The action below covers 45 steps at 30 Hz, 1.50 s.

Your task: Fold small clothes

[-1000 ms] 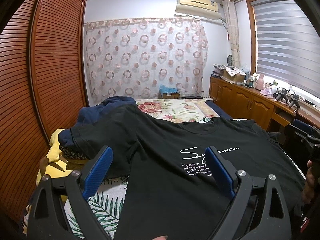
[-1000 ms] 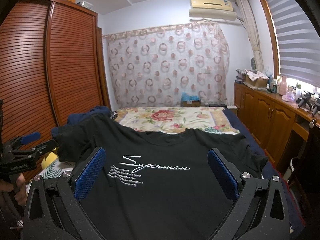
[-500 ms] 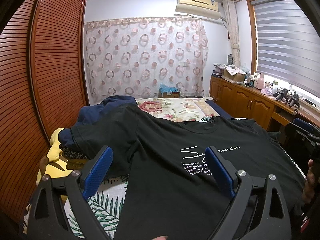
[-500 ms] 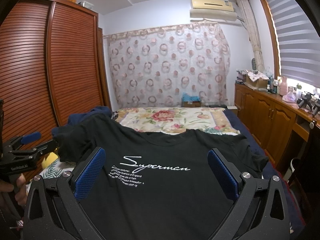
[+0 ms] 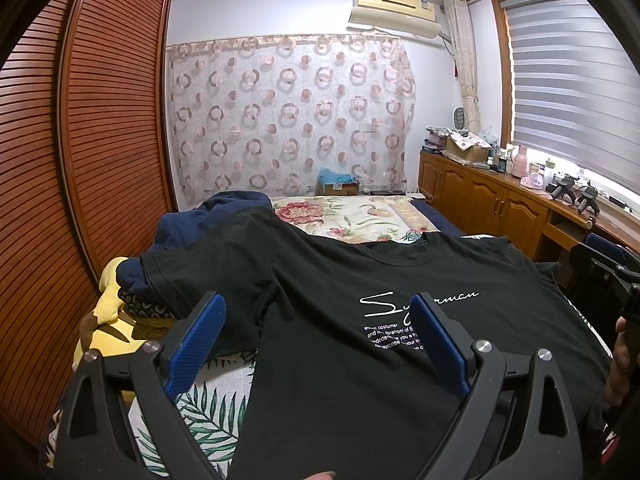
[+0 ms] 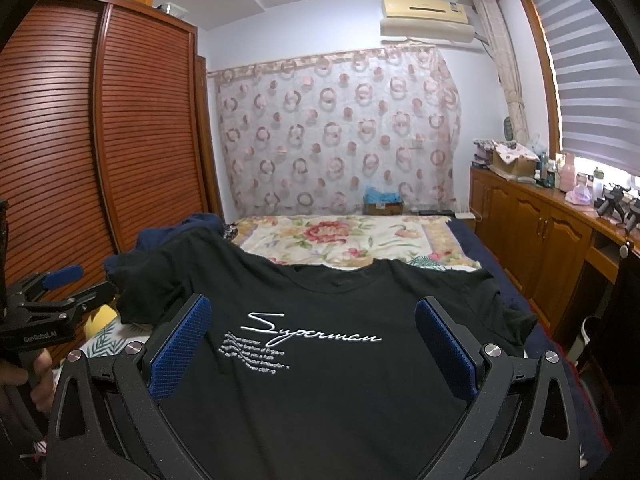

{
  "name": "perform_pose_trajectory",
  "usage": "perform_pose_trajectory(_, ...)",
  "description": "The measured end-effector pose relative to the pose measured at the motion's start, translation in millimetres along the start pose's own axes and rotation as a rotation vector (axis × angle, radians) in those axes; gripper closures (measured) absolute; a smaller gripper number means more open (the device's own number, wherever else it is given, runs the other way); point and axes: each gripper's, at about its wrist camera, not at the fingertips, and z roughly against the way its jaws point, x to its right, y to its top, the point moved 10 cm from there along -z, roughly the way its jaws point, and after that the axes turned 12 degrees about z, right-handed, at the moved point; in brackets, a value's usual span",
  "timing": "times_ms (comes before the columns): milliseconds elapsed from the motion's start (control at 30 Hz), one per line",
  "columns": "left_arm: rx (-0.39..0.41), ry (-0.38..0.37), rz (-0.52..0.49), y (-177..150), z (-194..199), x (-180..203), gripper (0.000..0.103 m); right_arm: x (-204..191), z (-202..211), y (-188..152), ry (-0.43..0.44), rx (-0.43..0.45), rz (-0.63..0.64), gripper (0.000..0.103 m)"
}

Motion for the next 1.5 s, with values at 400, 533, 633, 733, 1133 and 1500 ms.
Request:
perform_pose_trajectory(400,-0.001,0.001,0.000,0,0,1,0.009,-4,-1,-2,0.001,0.001,0.000,0.000)
perform_pose_trajectory(533,-0.018,-0.011,-0.001,-1,-1,0,0.009,-3,0,-2,0.002,0.001,-0.001,0.000)
perform_pose_trajectory(633,-0.037,-0.006,-0.005,-5,-3,2,0.009,-11,-7,-4,0.016,-0.005,0.005,0.000)
perform_pose_trajectory(733,-0.066,-0.008,0.007,-11,-9,-10,0.009,-20,-16,-4,0.039,-0.019,0.025,0.000)
perform_pose_trajectory(1133,-0.085,0.033,0.058,0,-31,-89,0.009,-42,-57,-25,0.155,-0.104,0.065,0.000)
perform_pose_trajectory(1500,-0.170,0.008,0.127,14,-75,-143,0.036,-58,-87,-33,0.227,-0.160,0.086,0.000)
